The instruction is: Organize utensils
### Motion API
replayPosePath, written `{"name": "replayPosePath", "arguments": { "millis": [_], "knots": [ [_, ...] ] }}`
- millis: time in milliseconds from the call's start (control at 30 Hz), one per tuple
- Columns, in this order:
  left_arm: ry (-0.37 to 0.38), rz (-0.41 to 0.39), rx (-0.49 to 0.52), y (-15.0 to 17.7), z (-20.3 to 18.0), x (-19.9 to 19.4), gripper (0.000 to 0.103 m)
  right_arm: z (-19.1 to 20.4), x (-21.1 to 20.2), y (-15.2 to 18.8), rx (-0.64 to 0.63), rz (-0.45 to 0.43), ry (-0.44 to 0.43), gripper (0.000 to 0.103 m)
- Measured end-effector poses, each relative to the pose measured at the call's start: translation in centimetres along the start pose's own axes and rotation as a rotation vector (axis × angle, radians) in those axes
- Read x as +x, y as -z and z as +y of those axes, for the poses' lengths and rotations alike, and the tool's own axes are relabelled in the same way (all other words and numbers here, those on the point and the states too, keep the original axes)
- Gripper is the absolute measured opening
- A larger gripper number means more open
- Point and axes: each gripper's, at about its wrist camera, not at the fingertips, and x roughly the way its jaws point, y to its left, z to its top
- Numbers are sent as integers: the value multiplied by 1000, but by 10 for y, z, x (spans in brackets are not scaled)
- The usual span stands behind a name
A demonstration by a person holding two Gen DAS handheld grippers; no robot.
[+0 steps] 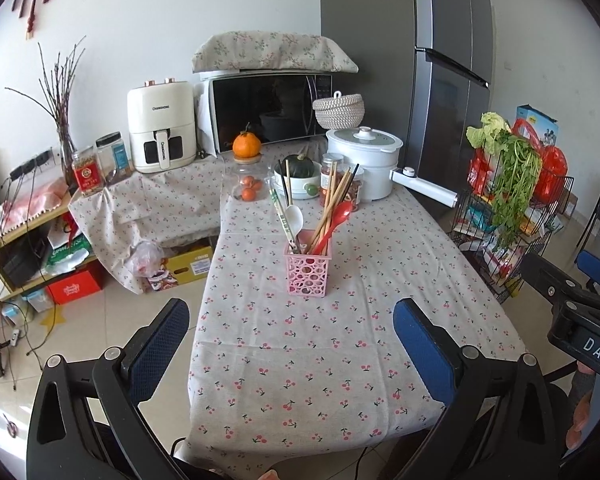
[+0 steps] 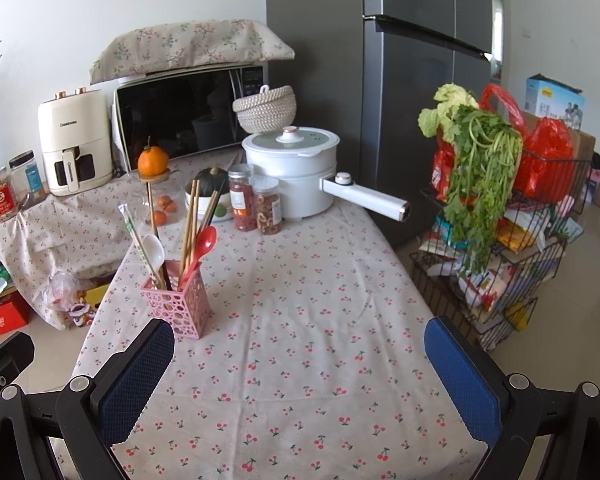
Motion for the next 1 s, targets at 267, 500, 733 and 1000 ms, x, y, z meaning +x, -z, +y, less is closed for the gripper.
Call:
{"name": "replayPosePath", "arguments": {
  "millis": [267,500,733,1000],
  "knots": [
    [11,10,21,1,-8,4,103,-5,-4,0,10,-11,11,103],
    [5,12,5,-1,-6,5,103,-6,-1,1,10,-4,7,103],
    [9,14,7,-1,-7,7,103,-5,1,1,10,1,6,103],
    [14,15,11,0,-10,7,103,-4,3,2,9,3,7,103]
  ]
}}
